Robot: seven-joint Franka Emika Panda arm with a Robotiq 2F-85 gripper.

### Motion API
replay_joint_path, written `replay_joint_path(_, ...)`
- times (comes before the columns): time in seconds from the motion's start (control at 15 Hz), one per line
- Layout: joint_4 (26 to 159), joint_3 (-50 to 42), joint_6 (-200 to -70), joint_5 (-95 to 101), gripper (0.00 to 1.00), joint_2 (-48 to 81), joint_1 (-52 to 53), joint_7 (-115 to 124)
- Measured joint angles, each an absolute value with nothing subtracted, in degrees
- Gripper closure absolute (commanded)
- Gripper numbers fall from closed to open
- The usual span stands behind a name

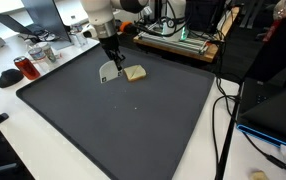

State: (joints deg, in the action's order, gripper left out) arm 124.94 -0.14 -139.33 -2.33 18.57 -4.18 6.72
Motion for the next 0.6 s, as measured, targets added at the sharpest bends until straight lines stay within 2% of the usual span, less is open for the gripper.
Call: replay_joint_path(0.6,131.6,0.5,-140.8,-27.0,0.99,13.1,-15.9,-26.1)
